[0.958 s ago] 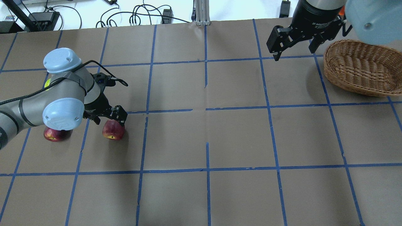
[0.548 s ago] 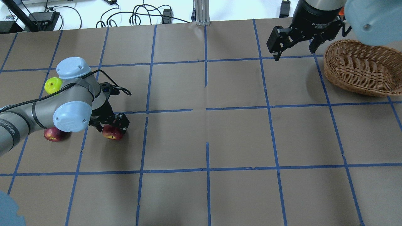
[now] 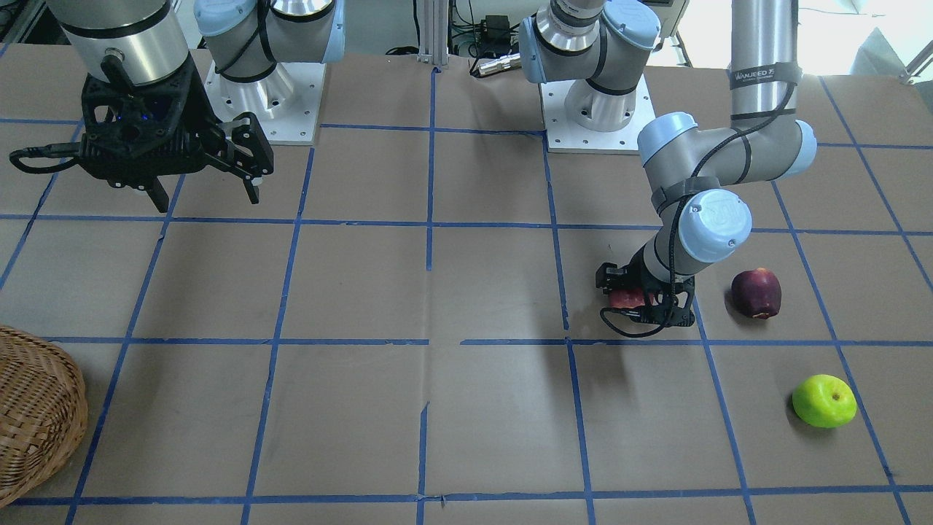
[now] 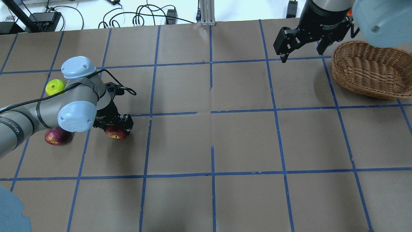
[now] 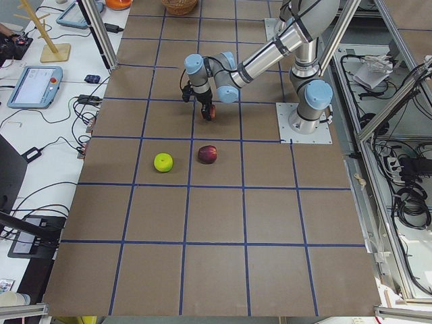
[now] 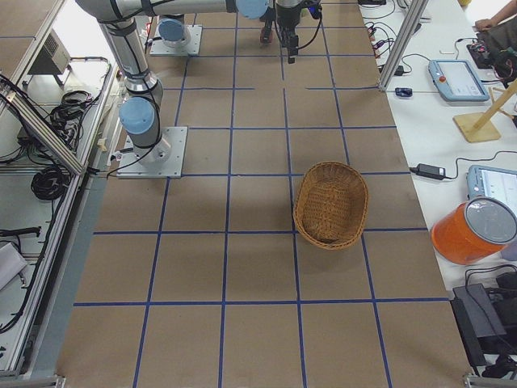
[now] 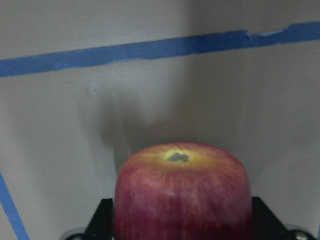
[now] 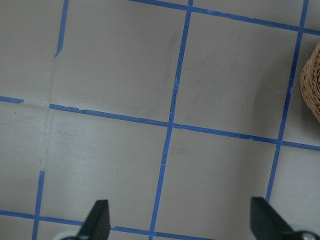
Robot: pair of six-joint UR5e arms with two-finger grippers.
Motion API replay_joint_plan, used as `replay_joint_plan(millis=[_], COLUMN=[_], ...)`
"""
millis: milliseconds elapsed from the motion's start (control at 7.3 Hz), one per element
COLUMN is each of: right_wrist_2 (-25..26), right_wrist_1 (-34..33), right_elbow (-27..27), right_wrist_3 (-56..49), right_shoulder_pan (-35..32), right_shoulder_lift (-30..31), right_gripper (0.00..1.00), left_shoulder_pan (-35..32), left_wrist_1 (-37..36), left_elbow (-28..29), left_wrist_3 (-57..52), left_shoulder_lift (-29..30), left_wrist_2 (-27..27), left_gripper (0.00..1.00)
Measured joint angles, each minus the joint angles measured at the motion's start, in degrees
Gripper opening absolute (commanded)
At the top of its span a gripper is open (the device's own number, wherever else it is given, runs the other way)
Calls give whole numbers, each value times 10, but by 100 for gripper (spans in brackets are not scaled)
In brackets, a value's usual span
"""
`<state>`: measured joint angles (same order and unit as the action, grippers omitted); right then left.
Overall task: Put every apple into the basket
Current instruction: 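Carry the red apple to the table center and open the left gripper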
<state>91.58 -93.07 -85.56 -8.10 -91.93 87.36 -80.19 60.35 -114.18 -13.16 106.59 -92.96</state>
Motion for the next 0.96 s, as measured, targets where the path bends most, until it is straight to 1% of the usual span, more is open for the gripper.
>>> replay_joint_plan(millis=[137, 411, 548, 685, 821, 958], right_wrist_2=[0, 1, 1, 0, 0, 0], right_wrist_1=[0, 0, 0, 0, 0, 1], right_elbow=[0, 0, -1, -1, -2, -3], right_wrist_3=[0, 0, -1, -2, -4, -7], right_shoulder_pan=[0, 0, 0, 0, 0, 1], right_shoulder_lift=[0, 0, 0, 0, 1, 1], right_gripper=[100, 100, 100, 100, 100, 100], left_shoulder_pan=[-20, -107, -159, -210, -253, -282], left_wrist_1=[23, 50, 39, 7, -39, -88], left_elbow=[33, 109, 133, 147, 151, 151], left_wrist_3=[53, 163, 215, 271, 327, 366], left_shoulder_lift=[1, 24, 42, 63, 86, 110], left_wrist_2=[27, 87, 112, 125, 130, 130], left_gripper=[30, 30, 30, 33, 49, 99])
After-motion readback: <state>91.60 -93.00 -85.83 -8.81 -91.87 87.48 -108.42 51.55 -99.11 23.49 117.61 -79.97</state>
